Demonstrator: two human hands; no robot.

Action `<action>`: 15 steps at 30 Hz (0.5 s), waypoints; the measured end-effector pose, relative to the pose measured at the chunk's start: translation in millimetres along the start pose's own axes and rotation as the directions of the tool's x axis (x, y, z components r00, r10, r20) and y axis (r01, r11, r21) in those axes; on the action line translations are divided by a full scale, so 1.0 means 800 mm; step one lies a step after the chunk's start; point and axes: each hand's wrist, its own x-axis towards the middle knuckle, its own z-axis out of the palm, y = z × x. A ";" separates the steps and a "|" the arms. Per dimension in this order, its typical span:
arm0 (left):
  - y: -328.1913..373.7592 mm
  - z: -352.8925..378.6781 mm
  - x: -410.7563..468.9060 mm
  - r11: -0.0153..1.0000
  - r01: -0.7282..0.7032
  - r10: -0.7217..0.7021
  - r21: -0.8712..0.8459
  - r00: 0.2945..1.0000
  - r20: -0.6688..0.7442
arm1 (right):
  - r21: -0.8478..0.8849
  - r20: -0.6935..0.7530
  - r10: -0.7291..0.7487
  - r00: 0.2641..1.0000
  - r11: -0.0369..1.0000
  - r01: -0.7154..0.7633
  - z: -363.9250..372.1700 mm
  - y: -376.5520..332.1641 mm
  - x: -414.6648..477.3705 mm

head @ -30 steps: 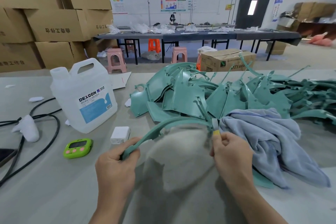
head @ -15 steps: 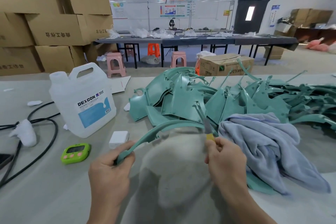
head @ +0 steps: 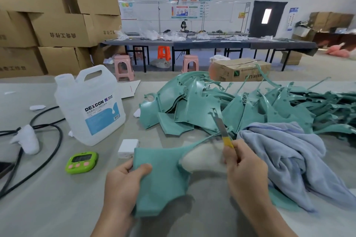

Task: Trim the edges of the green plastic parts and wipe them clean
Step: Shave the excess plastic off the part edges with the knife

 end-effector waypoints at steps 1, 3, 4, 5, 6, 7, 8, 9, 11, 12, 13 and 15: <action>0.002 -0.001 -0.001 0.999 0.050 -0.050 -0.012 0.998 0.035 | -0.046 0.006 -0.016 1.000 0.999 0.016 0.000 0.003 0.001; 0.004 -0.003 -0.003 0.992 0.120 -0.117 -0.031 0.989 0.092 | -0.161 0.001 -0.016 1.000 0.987 0.016 -0.001 0.006 0.004; 0.005 -0.003 -0.005 0.988 0.146 -0.141 -0.042 0.983 0.118 | -0.209 -0.004 0.001 1.000 0.978 -0.002 -0.002 0.006 0.006; 0.006 -0.004 -0.005 0.985 0.166 -0.158 -0.049 0.978 0.137 | -0.248 0.003 0.025 1.000 0.968 -0.023 -0.003 0.005 0.007; 0.005 -0.004 -0.005 0.983 0.176 -0.167 -0.051 0.975 0.144 | -0.285 0.027 0.044 0.999 0.958 -0.035 -0.003 0.004 0.007; 0.005 -0.005 -0.004 0.982 0.180 -0.172 -0.050 0.975 0.139 | -0.318 0.058 0.053 0.997 0.947 -0.032 -0.003 0.002 0.006; 0.004 -0.005 -0.003 0.982 0.183 -0.175 -0.051 0.976 0.127 | -0.343 0.090 0.043 0.995 0.939 -0.010 -0.001 0.000 0.003; 0.004 -0.004 -0.002 0.981 0.186 -0.179 -0.055 0.977 0.113 | -0.360 0.130 0.019 0.991 0.933 0.030 0.000 -0.002 -0.001; 0.005 -0.002 -0.001 0.979 0.191 -0.184 -0.073 0.979 0.090 | -0.384 0.252 -0.042 0.967 0.913 0.140 0.003 -0.009 -0.011; 0.005 -0.001 -0.001 0.978 0.192 -0.186 -0.080 0.980 0.077 | -0.378 0.323 -0.072 0.944 0.904 0.198 0.004 -0.012 -0.016; 0.005 -0.001 -0.001 0.978 0.190 -0.186 -0.081 0.981 0.064 | -0.345 0.391 -0.102 0.915 0.905 0.248 0.005 -0.015 -0.020; 0.006 -0.001 -0.001 0.978 0.192 -0.189 -0.084 0.981 0.047 | -0.249 0.495 -0.152 0.856 0.918 0.307 0.005 -0.019 -0.024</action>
